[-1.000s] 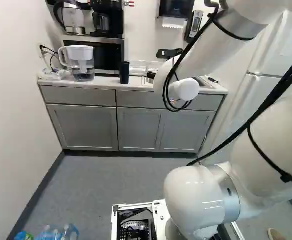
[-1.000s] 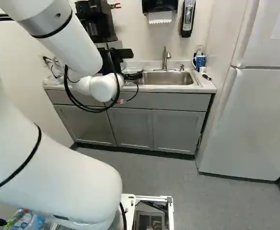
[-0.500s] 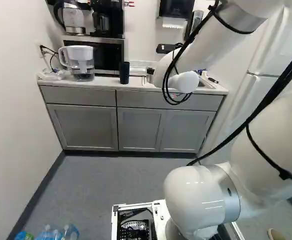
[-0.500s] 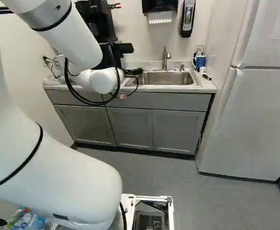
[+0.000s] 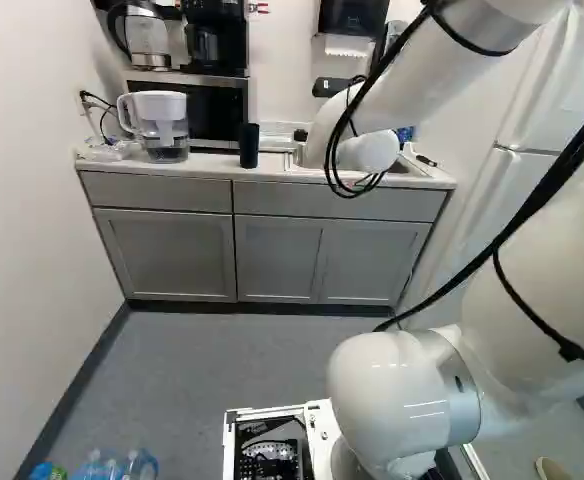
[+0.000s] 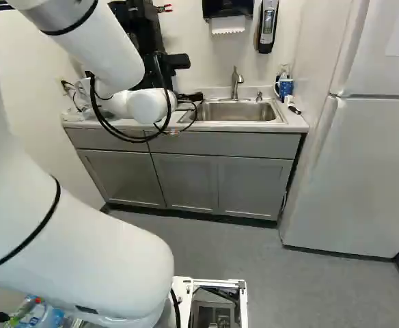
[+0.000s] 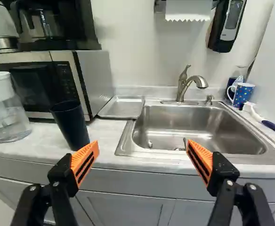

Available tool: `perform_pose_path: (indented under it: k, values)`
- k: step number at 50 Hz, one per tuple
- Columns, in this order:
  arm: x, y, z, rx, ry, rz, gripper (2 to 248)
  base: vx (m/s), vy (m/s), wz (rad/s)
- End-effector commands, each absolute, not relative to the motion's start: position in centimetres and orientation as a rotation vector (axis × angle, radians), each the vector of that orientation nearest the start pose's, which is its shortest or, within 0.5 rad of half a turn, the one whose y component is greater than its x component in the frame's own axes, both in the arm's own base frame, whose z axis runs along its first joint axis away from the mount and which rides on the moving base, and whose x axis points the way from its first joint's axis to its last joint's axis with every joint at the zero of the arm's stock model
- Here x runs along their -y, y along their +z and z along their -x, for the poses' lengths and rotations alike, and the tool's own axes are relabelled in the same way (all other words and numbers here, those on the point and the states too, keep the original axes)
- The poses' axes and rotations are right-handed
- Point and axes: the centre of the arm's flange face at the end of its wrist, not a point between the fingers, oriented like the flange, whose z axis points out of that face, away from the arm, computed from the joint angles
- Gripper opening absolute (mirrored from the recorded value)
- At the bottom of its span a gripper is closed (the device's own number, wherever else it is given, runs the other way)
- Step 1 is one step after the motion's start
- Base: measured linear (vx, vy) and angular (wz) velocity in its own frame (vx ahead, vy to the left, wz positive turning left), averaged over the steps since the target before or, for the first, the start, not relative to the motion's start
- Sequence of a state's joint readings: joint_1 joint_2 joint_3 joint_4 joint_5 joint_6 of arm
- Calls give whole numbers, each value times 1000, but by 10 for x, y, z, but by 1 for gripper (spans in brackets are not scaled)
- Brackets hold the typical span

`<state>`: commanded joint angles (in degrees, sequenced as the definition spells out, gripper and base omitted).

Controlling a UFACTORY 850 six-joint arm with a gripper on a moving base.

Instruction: Rinse the cup and place it in the tray

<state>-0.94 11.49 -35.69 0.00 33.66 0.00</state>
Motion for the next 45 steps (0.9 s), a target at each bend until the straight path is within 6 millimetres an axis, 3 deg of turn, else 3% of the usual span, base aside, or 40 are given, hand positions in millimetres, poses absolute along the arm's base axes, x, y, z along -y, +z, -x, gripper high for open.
perform_pose_path:
  k: [45]
  values:
    - [17, 589, -433, -49, -2013, 2445, 247, 0, 0, 0]
